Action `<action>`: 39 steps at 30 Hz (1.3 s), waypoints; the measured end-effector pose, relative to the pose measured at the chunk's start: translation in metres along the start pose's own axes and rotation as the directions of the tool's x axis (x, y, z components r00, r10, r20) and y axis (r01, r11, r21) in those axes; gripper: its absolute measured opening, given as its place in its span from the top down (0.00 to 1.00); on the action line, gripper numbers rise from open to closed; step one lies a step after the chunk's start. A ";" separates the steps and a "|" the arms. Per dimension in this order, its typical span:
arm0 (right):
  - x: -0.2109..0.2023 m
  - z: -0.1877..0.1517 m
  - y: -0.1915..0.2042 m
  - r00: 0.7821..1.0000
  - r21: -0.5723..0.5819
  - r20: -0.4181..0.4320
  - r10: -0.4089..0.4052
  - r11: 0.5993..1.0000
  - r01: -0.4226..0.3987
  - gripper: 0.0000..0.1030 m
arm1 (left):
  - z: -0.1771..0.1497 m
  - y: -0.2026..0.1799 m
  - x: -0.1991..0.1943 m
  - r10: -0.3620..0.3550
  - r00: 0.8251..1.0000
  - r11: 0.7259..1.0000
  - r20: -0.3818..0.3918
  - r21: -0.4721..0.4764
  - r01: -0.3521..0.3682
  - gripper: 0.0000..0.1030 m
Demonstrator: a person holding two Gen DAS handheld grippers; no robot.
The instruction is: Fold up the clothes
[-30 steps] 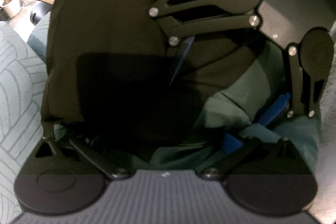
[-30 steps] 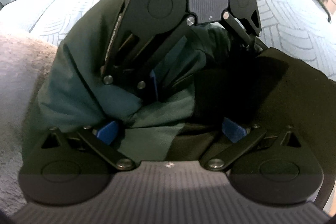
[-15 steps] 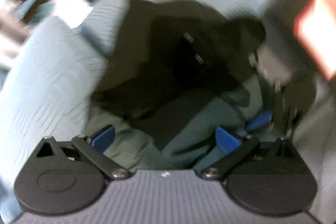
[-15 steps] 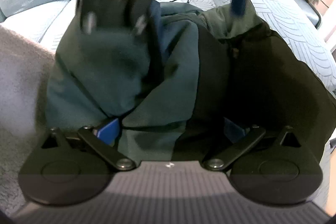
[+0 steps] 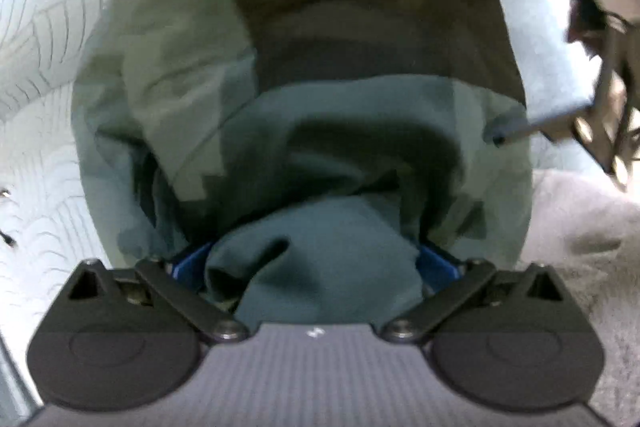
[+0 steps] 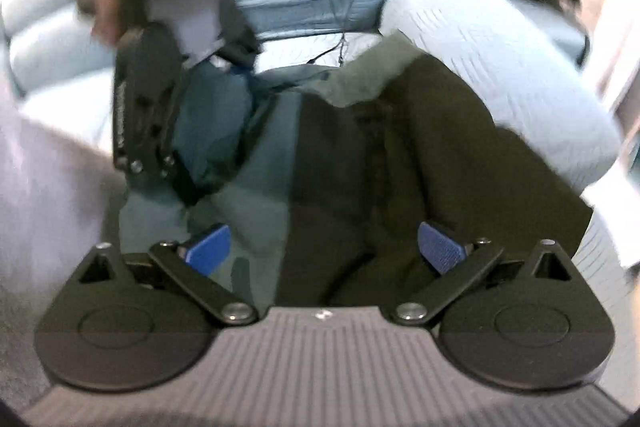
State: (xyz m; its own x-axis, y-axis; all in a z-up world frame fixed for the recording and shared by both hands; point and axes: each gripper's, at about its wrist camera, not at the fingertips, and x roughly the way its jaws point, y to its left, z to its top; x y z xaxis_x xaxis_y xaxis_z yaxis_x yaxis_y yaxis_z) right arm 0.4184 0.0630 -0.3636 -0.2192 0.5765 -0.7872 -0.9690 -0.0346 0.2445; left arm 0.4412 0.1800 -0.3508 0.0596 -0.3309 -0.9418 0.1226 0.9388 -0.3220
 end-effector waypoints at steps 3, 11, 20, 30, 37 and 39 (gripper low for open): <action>0.013 0.000 -0.019 1.000 -0.026 -0.020 0.018 0.999 -0.018 0.01 | -0.009 0.026 0.020 -0.034 0.996 0.996 0.087 -0.073 0.041 0.00; -0.029 0.113 -0.004 0.993 -0.178 0.111 0.034 0.984 -0.014 0.00 | -0.021 0.010 0.028 0.019 0.984 0.998 0.177 -0.057 -0.009 0.00; 0.117 0.123 -0.133 0.996 0.247 -0.087 0.030 0.969 -0.007 0.16 | -0.082 0.005 -0.001 0.026 0.945 0.961 0.327 -0.269 0.067 0.00; 0.070 0.164 -0.122 0.985 0.139 0.050 0.163 0.976 -0.169 0.78 | -0.128 0.045 -0.025 0.055 0.932 0.937 0.359 -0.342 0.077 0.00; 0.155 0.123 -0.151 0.994 0.304 -0.100 0.036 0.953 -0.004 0.19 | -0.117 0.040 -0.052 0.105 0.946 0.920 0.307 -0.391 0.025 0.10; 0.151 0.130 -0.145 0.998 0.256 -0.067 -0.006 0.966 0.023 0.14 | -0.120 0.020 -0.100 0.137 0.921 0.923 0.364 -0.384 0.014 0.07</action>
State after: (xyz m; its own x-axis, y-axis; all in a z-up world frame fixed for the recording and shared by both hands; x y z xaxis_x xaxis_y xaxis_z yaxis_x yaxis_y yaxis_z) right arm 0.5410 0.2609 -0.4448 -0.2208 0.5204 -0.8249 -0.9122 0.1891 0.3634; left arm 0.3189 0.2433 -0.2743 0.4325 -0.2110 -0.8766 -0.2668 0.8988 -0.3479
